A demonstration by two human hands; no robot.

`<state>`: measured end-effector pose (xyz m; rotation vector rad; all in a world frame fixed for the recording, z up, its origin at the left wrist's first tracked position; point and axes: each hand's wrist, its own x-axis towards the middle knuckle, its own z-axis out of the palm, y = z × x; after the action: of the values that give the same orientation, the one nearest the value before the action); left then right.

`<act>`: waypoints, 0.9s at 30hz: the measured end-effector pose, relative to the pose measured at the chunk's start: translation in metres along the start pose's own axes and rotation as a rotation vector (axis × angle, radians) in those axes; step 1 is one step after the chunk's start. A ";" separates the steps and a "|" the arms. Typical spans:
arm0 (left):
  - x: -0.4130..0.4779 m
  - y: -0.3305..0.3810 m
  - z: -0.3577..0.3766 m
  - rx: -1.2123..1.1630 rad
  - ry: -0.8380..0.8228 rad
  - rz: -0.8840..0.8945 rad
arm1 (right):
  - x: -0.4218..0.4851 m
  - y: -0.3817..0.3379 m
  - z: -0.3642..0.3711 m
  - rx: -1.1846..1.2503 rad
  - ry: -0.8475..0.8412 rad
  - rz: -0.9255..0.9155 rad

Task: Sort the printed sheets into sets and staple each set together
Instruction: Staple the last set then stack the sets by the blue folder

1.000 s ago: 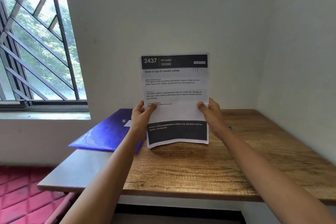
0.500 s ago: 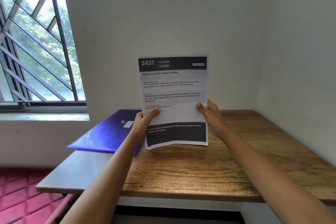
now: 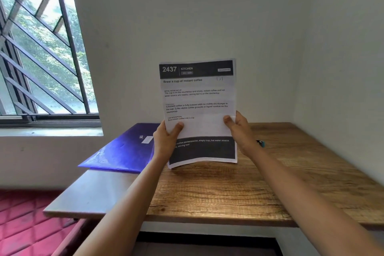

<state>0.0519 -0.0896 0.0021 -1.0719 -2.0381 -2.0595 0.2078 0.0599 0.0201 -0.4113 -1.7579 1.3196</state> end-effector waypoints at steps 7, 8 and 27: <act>-0.019 -0.002 0.005 0.153 0.161 0.024 | -0.011 0.000 0.006 -0.163 0.040 -0.167; -0.020 -0.002 0.005 0.180 0.178 0.026 | -0.011 0.000 0.006 -0.186 0.045 -0.184; -0.039 0.016 0.017 0.875 -0.185 -0.307 | -0.016 0.015 0.003 -0.932 -0.105 0.399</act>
<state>0.0970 -0.0927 -0.0056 -0.8091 -2.8729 -0.8989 0.2106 0.0524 -0.0005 -1.2715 -2.3968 0.6803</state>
